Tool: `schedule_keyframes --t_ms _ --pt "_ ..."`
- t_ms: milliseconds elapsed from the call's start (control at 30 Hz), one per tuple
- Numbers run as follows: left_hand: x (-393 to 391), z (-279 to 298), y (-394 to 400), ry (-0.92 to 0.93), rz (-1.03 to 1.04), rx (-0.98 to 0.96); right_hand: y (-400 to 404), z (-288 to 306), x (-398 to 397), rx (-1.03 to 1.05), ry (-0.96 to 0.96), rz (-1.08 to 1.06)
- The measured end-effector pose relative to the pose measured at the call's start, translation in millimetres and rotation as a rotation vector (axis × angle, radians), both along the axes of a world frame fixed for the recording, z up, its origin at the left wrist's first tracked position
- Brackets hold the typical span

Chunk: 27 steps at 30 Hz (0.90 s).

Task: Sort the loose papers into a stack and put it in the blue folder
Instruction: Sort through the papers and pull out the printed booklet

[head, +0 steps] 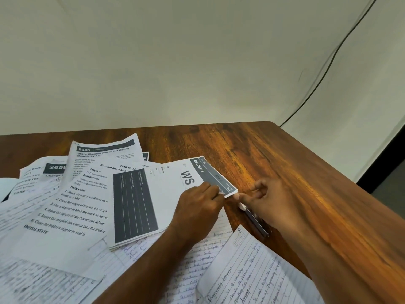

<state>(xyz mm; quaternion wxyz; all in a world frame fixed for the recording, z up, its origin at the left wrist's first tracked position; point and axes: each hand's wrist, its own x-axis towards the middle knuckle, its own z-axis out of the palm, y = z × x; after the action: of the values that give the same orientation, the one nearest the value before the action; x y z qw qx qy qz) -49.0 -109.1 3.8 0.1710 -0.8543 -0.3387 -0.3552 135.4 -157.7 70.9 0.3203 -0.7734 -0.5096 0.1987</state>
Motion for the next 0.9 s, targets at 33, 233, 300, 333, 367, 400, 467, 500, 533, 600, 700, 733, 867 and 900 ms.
schedule_keyframes --t_ms 33,233,300,333,367,400,467,500,533,600,700,733,867,900 --pt "-0.3 0.3 -0.3 -0.020 0.001 0.013 -1.2 2.7 -4.9 0.000 0.102 0.028" --pt "0.5 2.8 -2.7 -0.148 0.018 0.123 2.0 5.4 -27.3 0.111 0.539 0.079" --pt "3.9 5.0 -5.9 -0.181 0.011 0.109 4.0 5.9 -28.3 0.171 0.586 0.060" --pt "5.5 8.0 -7.5 -0.206 0.002 0.080 4.3 8.1 -27.2 0.202 0.590 0.061" --pt "6.5 12.4 -9.6 -0.240 -0.010 0.037 4.0 11.6 -24.9 0.233 0.590 0.067" --pt "7.3 18.0 -10.7 -0.281 -0.017 -0.013 4.5 15.7 -20.2 0.260 0.586 0.078" --pt "6.4 31.6 -11.3 -0.400 0.015 -0.142 4.4 26.6 -8.8 0.291 0.571 0.124" --pt "4.3 40.2 -10.3 -0.483 0.042 -0.212 3.8 32.7 -2.3 0.304 0.562 0.169" --pt "1.6 48.6 -8.5 -0.575 0.061 -0.276 3.0 38.4 4.5 0.317 0.550 0.224" --pt "-6.6 62.6 2.3 -0.720 0.086 -0.358 1.6 51.6 17.8 0.348 0.532 0.325" --pt "-24.2 75.7 29.9 -0.817 0.146 -0.518 0.0 70.5 37.1 0.392 0.555 0.457" --pt "-29.8 80.2 38.4 -0.832 0.145 -0.641 -0.2 77.5 43.2 0.402 0.553 0.501" --pt "-39.9 89.7 59.5 -0.964 -0.184 -1.218 4.8 99.8 65.1 0.489 0.620 0.596" --pt "-40.9 91.6 60.6 -0.981 -0.227 -1.315 6.7 103.8 70.2 0.513 0.646 0.599"
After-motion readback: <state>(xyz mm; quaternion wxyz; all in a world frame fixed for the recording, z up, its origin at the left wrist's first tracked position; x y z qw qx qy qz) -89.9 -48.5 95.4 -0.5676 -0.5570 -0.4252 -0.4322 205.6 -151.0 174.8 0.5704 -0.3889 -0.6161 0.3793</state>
